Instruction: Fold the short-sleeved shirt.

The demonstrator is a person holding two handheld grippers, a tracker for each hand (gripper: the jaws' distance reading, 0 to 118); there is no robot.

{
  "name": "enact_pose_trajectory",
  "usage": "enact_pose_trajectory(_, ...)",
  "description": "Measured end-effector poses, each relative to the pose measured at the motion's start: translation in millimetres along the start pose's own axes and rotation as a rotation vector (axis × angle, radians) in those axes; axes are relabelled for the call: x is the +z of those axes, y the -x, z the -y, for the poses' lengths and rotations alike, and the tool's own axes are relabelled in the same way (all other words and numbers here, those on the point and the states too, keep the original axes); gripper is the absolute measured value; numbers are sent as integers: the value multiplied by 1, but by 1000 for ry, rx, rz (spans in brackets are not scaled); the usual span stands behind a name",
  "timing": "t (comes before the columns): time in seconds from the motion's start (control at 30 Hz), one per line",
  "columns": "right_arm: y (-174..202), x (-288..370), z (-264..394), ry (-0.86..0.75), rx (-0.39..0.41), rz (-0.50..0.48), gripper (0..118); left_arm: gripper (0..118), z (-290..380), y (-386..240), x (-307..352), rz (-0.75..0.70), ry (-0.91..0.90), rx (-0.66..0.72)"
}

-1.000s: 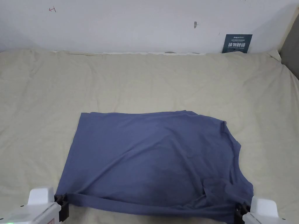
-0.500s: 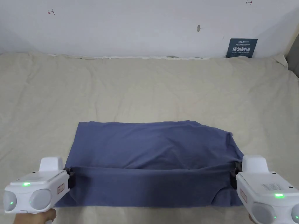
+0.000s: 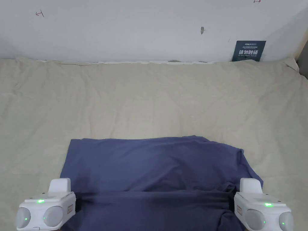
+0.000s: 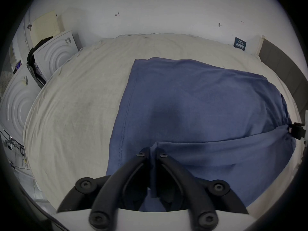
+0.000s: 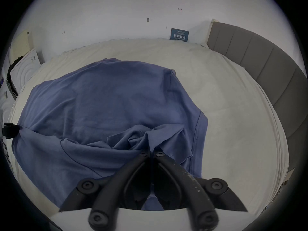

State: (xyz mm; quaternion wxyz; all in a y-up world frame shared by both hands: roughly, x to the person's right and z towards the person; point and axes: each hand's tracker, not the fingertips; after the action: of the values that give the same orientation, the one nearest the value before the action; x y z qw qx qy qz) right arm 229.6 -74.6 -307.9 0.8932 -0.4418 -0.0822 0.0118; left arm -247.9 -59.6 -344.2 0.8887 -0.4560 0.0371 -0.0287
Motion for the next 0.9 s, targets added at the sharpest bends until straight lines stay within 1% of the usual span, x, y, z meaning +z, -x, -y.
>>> enact_pose_trajectory(0.03,1,2,-1,-2,6,6,16,28,-1,-1,3,-2,-1,1)
enact_pose_trajectory(0.07,2,7,-2,-2,14,16,27,51,-2,-1,6,-11,-6,11)
enact_pose_trajectory(0.1,0,14,-3,-7,12,10,48,85,-4,2,13,-15,-16,33)
enact_pose_trajectory(0.13,0,29,-6,-29,-1,-5,67,105,-5,2,18,-8,-23,50)
enact_pose_trajectory(0.17,-1,44,-9,-69,-21,-27,82,114,-7,2,29,16,-51,82)
enact_pose_trajectory(0.2,-3,59,-11,-125,-37,-40,96,115,-9,1,44,29,-106,112)
enact_pose_trajectory(0.23,-3,73,-13,-172,-44,-46,100,115,-11,1,58,38,-170,115)
enact_pose_trajectory(0.3,-6,108,-19,-277,-45,-56,101,115,-16,-5,92,58,-275,97)
enact_pose_trajectory(0.43,-4,175,-24,-465,-19,-46,101,115,-17,-19,159,57,-496,40)
enact_pose_trajectory(0.57,0,228,-14,-613,-4,-2,101,114,-6,-33,208,1,-678,-13)
enact_pose_trajectory(0.63,2,248,-7,-666,11,19,101,114,0,-39,223,-44,-736,-25)
enact_pose_trajectory(0.67,2,255,-3,-679,10,24,101,113,4,-42,230,-53,-759,-24)
enact_pose_trajectory(0.7,2,262,1,-693,5,27,101,108,9,-43,236,-46,-779,-18)
enact_pose_trajectory(0.73,1,266,4,-704,2,23,101,101,14,-44,242,-39,-798,-15)
enact_pose_trajectory(0.77,0,272,8,-715,-6,18,99,88,17,-46,245,-31,-812,-12)
enact_pose_trajectory(0.8,-1,275,11,-727,-9,16,90,64,22,-47,249,-25,-818,-13)
enact_pose_trajectory(0.83,-1,278,13,-729,-12,17,76,40,25,-48,251,-20,-817,-12)
enact_pose_trajectory(0.87,-2,281,15,-730,-12,18,52,17,26,-48,251,-8,-810,-13)
enact_pose_trajectory(0.9,-3,283,16,-728,-13,18,12,0,27,-47,250,10,-798,-12)
